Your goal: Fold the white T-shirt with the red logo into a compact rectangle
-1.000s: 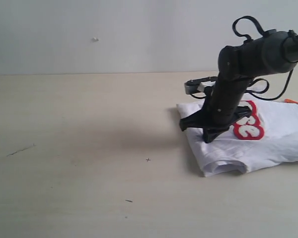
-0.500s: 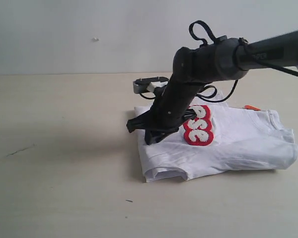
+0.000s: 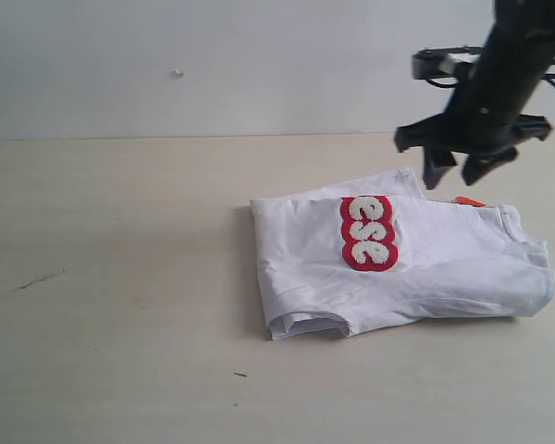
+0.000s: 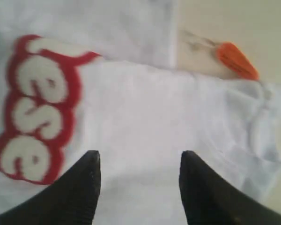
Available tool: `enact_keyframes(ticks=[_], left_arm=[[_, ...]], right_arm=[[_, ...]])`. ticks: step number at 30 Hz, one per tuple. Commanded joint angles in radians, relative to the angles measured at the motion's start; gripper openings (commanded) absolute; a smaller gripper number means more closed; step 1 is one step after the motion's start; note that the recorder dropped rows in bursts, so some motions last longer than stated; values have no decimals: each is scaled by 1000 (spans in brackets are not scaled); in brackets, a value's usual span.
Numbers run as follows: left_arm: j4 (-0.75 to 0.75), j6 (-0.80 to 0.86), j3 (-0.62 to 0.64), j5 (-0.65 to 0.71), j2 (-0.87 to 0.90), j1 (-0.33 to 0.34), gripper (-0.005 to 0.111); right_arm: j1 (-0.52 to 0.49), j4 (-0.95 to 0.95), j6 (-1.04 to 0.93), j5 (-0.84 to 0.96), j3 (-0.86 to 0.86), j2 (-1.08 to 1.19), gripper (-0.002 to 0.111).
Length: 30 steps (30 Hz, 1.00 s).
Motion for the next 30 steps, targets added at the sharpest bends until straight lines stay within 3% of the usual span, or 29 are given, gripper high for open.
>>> enact_keyframes(ticks=[1, 9, 16, 23, 25, 27, 30], left_arm=[[-4, 1, -1, -7, -4, 2, 0], [-4, 1, -1, -7, -4, 2, 0], [-4, 1, -1, -7, -4, 2, 0], [-4, 1, -1, -7, -4, 2, 0], [-4, 1, -1, -7, -4, 2, 0], [-4, 1, -1, -7, -4, 2, 0], [-4, -1, -1, -7, -4, 2, 0]], right_arm=[[-153, 6, -12, 11, 87, -27, 51], [-326, 197, -153, -148, 303, -20, 52], [-368, 209, -153, -217, 359, 23, 56], [-368, 434, -337, -253, 359, 99, 54], [-368, 411, -337, -258, 359, 106, 38], [-368, 413, -364, -252, 359, 94, 5], [-360, 493, -435, -241, 359, 37, 0]])
